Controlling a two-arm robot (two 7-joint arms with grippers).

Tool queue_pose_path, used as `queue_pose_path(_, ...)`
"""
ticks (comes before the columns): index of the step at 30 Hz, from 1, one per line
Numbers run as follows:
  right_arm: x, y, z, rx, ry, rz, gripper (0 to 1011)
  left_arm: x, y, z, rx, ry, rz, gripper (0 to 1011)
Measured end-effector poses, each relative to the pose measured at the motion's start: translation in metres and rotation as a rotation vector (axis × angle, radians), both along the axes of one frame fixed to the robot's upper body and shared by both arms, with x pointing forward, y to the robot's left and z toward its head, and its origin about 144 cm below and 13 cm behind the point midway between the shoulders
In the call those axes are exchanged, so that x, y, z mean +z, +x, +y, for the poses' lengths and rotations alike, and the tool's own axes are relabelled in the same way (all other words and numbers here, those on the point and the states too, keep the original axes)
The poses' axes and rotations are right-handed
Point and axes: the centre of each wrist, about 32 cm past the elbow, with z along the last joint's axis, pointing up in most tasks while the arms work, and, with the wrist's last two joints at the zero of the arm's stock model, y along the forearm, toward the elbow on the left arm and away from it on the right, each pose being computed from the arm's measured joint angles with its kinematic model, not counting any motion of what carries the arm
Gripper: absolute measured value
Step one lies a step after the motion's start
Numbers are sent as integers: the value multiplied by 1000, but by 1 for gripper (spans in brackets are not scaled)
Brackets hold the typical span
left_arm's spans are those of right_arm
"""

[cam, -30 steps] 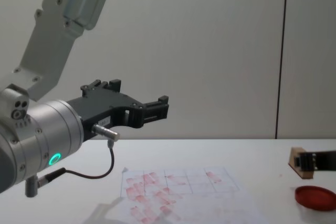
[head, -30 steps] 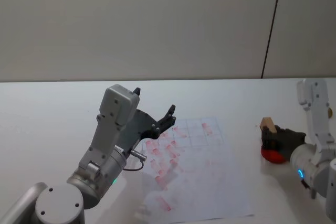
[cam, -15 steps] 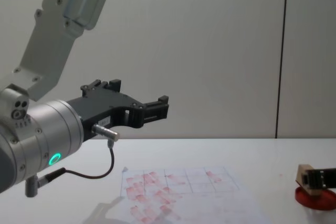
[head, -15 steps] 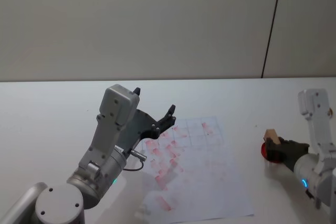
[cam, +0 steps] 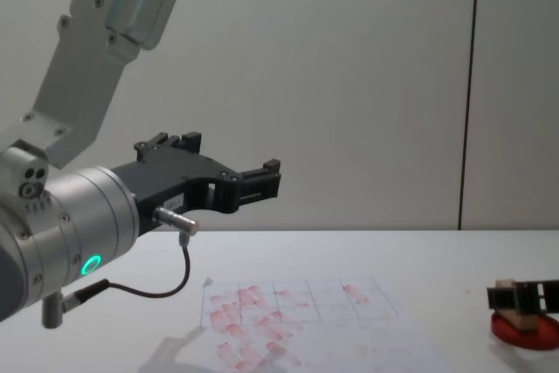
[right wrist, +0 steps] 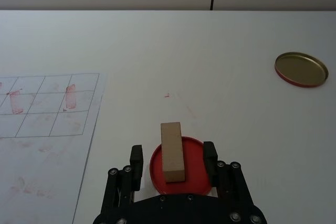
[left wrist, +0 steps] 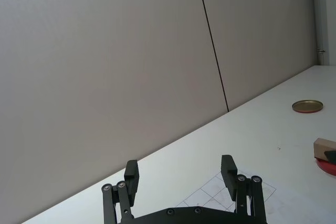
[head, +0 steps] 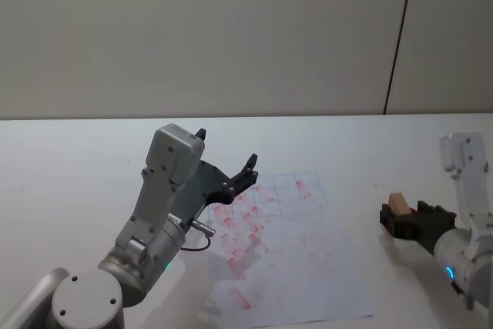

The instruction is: Use the one hand to pick up the stamp and affix it onto the A4 paper.

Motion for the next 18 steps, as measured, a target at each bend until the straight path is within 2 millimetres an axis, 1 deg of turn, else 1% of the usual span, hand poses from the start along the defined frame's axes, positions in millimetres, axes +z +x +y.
queue_pose_path(4,2,-3,0,2,-8,-27,760,0,0,0,0,0,0,993)
queue_pose_path(7,5,-5,0,4,-16,-56,832,0,0,0,0,0,0,993)
queue_pose_path(10,7,-8,-1,6,-27,-90,936,0,0,0,0,0,0,993)
queue_pose_path(14,9,-13,-3,8,-40,-138,1001,0,0,0,0,0,0,993)
queue_pose_path(18,11,-18,-6,11,-54,-187,1001,0,0,0,0,0,0,993)
